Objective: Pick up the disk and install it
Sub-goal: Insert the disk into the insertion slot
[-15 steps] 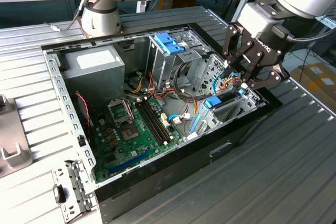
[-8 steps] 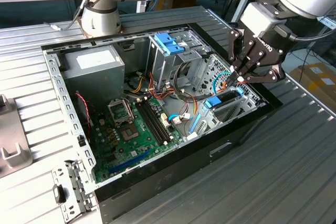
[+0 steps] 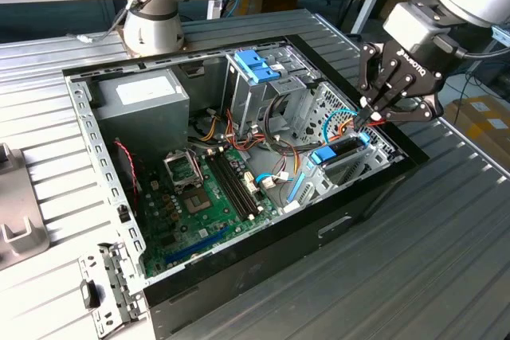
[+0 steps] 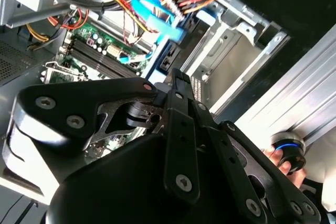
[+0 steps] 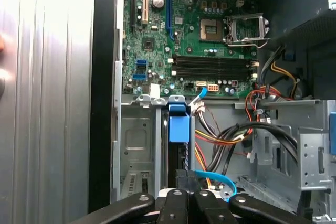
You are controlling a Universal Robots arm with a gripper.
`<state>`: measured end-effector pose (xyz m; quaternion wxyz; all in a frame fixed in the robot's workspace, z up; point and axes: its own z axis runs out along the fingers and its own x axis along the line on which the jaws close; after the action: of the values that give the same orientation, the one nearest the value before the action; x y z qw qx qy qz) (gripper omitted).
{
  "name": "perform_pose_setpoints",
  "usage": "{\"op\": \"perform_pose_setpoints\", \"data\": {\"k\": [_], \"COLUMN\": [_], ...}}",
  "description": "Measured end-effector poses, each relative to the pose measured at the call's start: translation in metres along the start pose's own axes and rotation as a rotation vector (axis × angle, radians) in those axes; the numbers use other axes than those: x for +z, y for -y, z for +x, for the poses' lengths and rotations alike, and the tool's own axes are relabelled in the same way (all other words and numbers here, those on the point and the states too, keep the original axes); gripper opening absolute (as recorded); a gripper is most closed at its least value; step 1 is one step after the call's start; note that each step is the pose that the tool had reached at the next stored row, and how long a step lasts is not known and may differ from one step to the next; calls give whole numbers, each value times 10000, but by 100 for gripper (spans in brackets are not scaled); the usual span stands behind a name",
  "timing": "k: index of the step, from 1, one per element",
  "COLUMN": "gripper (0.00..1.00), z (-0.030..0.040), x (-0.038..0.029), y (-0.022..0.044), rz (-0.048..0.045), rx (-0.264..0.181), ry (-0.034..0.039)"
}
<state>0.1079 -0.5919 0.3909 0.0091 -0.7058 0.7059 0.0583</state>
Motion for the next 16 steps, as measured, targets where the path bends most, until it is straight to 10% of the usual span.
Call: {"op": "perform_pose_setpoints", "data": {"k": [9,16], "gripper": [10,10], "z": [0,0], "x": [-7,-4], "y": [215,241], "rz": [-121,-129], "rx": [11,11], "ry": [0,0]}}
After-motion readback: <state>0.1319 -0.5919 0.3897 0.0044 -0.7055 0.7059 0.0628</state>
